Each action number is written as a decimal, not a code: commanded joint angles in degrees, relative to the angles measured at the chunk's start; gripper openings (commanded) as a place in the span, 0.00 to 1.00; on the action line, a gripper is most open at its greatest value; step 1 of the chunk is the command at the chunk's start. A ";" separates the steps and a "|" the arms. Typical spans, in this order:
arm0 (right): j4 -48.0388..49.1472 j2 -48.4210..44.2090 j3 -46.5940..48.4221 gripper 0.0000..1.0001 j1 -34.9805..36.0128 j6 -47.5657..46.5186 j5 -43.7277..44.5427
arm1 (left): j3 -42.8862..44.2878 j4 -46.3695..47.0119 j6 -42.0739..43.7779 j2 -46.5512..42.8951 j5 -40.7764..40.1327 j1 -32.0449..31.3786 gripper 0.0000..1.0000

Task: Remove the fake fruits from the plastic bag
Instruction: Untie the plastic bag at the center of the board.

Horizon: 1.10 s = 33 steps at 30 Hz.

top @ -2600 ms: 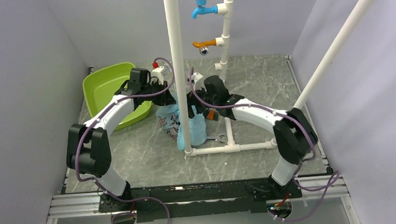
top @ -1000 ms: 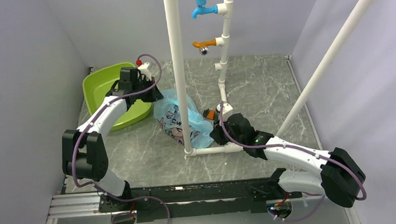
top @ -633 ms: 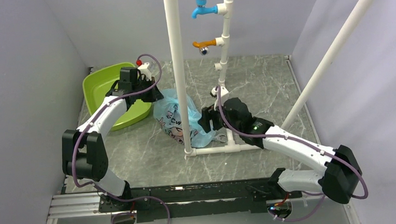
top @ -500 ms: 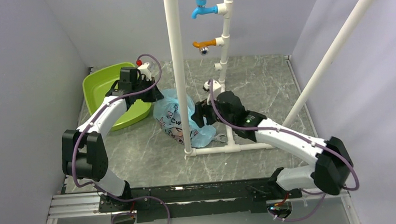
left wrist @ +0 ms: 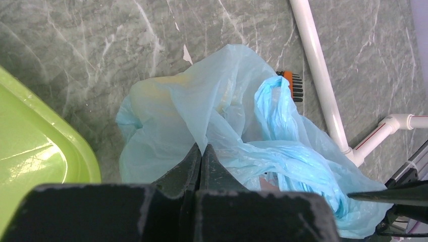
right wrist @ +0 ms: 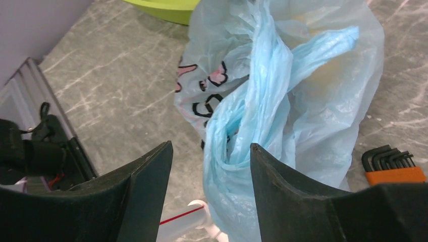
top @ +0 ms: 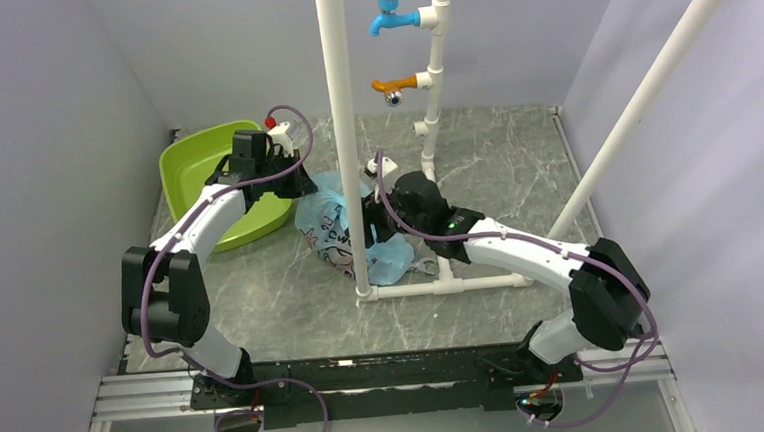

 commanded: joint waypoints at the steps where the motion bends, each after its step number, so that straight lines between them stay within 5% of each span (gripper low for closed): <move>1: 3.17 2.59 -0.60 0.60 0.24 0.17 4.73 | 1.42 1.22 0.37 0.23 1.87 0.04 0.00; 9: -0.44 2.04 -2.13 0.59 1.22 -1.76 13.37 | 1.46 1.04 0.71 -0.35 0.98 0.02 0.00; 20: 1.97 -14.27 -19.50 0.18 1.63 1.46 24.32 | 0.99 0.06 1.24 -2.49 -4.41 0.04 0.00; 33: -6.60 -25.15 -24.68 0.19 1.71 0.45 24.28 | 1.00 -0.45 2.14 -2.73 -5.91 0.13 0.00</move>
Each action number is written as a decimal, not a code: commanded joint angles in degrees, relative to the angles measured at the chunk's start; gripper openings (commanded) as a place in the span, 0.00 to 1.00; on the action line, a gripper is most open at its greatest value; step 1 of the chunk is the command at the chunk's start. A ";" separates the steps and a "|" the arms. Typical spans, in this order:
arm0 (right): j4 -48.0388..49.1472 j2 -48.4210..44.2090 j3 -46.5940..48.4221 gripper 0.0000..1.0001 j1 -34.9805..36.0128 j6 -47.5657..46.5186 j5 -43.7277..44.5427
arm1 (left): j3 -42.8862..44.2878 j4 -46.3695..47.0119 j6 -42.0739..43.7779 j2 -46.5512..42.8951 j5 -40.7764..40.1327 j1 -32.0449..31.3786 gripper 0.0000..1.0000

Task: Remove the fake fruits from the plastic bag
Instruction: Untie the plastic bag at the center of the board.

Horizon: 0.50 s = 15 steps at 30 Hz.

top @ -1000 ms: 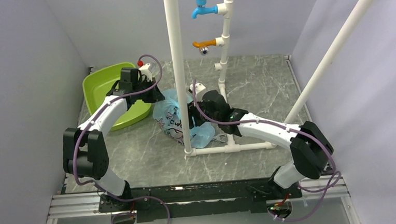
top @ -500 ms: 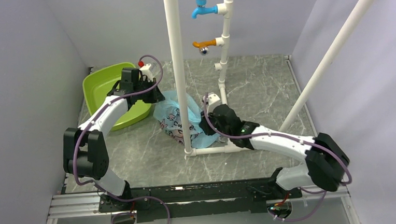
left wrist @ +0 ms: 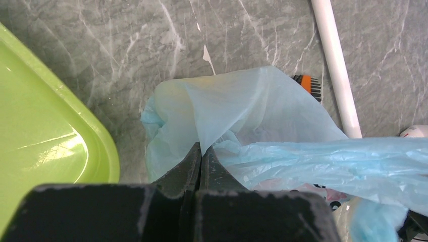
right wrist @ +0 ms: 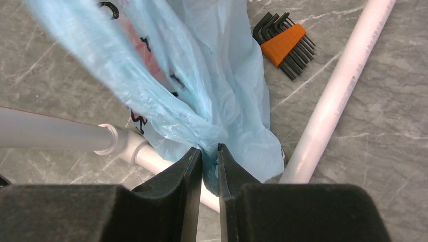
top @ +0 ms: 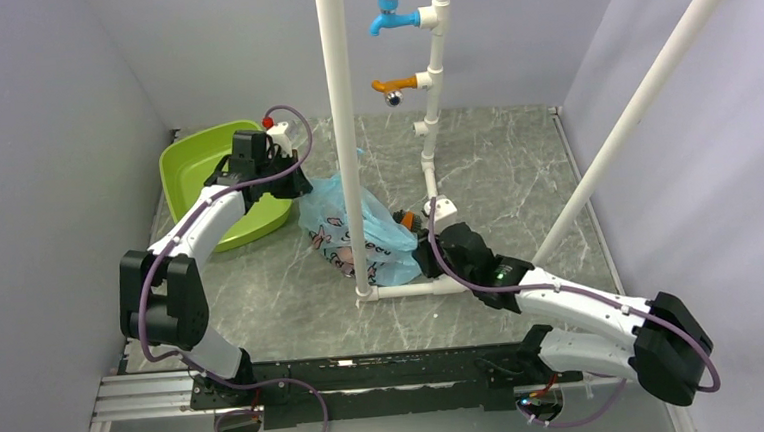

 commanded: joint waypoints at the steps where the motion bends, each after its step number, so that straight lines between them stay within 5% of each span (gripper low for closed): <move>1: -5.07 -3.06 2.21 0.21 0.13 -2.17 1.23 | 1.22 0.76 1.61 -1.67 -0.96 0.28 0.00; 10: -4.85 0.99 12.42 0.71 0.18 -4.58 -2.42 | 1.27 0.62 1.42 -1.12 -0.03 0.21 0.00; 15: -3.18 6.79 18.30 0.87 0.88 -7.00 -7.44 | 1.26 0.71 1.53 -1.09 0.11 0.08 0.00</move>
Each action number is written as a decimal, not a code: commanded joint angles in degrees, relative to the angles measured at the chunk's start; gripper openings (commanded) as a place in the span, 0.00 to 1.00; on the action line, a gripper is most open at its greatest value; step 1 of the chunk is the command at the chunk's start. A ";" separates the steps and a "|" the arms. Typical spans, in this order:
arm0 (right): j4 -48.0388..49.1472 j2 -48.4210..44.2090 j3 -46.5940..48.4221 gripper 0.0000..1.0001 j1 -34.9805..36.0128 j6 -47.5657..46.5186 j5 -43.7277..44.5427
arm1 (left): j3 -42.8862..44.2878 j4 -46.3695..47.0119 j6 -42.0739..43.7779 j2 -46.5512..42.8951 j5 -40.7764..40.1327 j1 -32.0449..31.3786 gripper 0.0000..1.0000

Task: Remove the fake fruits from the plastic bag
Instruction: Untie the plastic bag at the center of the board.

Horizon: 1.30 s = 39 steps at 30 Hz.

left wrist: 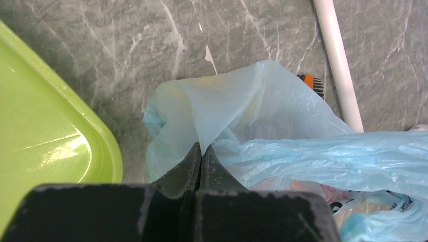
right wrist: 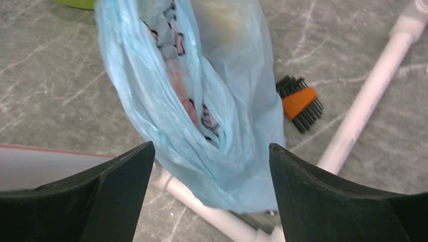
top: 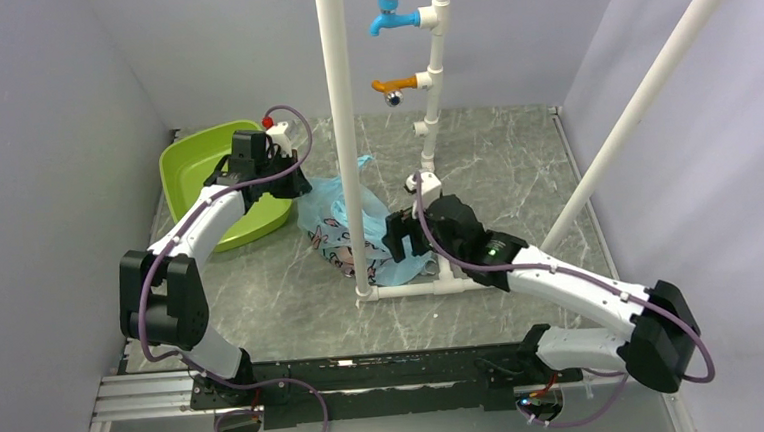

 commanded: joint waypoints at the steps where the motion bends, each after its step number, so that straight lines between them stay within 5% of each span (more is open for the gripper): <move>1: 4.02 4.68 5.95 0.88 1.35 -3.65 -5.49 | 1.36 0.71 0.68 -0.99 0.47 0.10 0.00; 16: 2.06 20.70 17.44 0.79 4.76 -4.56 10.75 | 1.66 0.55 0.61 -0.25 1.03 0.10 0.00; 18: 1.18 20.75 17.69 0.67 4.79 -3.79 13.05 | 1.74 0.51 0.61 -0.22 0.93 0.11 0.00; 22: 2.09 15.03 13.48 0.35 4.82 -1.76 16.97 | 1.60 0.49 0.77 -0.73 0.31 0.10 0.00; 33: 4.74 -11.99 -5.84 0.10 4.72 4.89 10.44 | 0.83 1.37 -0.11 -1.85 0.41 0.19 0.00; 39: 8.37 -13.61 -9.66 0.02 4.80 6.89 8.52 | 0.65 0.29 0.07 -4.95 0.23 0.34 0.04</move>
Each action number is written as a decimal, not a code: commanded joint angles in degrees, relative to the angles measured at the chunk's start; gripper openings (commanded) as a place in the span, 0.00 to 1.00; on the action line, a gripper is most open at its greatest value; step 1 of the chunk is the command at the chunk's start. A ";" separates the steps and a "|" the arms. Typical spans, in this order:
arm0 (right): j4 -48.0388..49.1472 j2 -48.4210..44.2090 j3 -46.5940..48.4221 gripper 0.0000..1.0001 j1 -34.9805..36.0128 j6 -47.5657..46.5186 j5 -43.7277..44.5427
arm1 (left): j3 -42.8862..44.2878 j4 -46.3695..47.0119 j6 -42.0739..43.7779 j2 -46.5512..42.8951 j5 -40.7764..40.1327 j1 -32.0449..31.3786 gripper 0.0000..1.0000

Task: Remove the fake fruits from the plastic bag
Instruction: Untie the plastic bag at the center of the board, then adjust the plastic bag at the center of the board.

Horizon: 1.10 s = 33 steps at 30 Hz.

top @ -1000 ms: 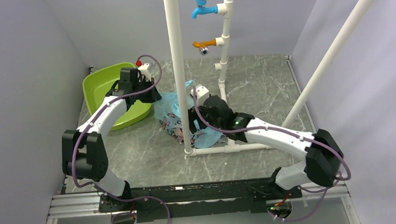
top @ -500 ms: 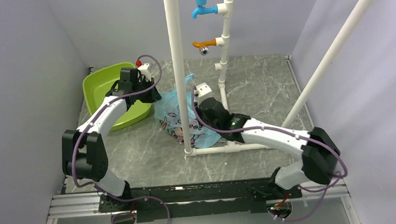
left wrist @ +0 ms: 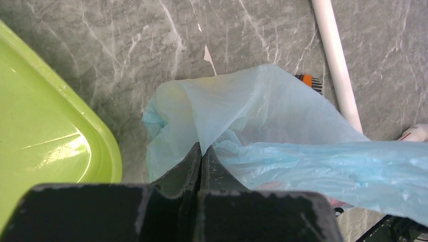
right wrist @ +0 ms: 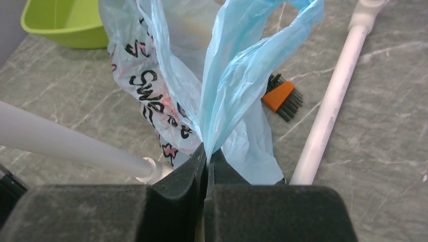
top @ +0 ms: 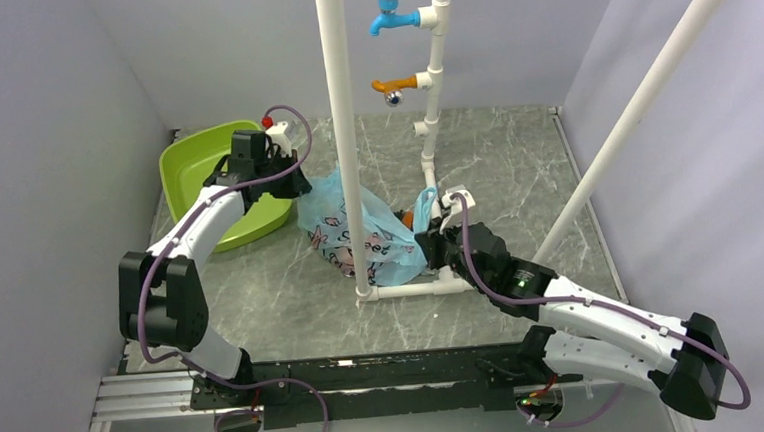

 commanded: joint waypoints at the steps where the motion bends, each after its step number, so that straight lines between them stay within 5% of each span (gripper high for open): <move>1: 4.24 0.83 -0.10 0.02 0.22 2.18 -2.83 | 0.38 0.18 0.58 -6.48 -0.22 0.36 0.15; 5: 3.27 1.23 1.01 0.03 0.18 1.83 -1.91 | -4.81 3.69 3.82 -16.59 -5.35 0.50 0.64; 10: 3.86 1.79 1.52 0.05 0.04 0.93 -2.64 | -11.18 11.89 9.02 -26.88 5.09 0.35 0.99; 21: 4.39 2.81 4.70 0.06 0.09 0.65 -3.60 | -15.79 30.42 1.52 -24.54 10.16 -5.94 0.99; 26: 5.00 2.72 5.31 0.08 0.11 0.42 -3.58 | -11.78 29.76 10.76 -18.90 -1.61 -15.11 0.99; 31: 3.05 1.68 5.67 0.08 0.10 0.85 -4.10 | -8.99 31.37 12.63 -11.46 -11.54 -16.50 0.99; 33: 2.24 0.52 4.62 0.08 0.07 1.26 -4.02 | -9.28 33.28 13.27 -10.25 -10.40 -16.31 0.88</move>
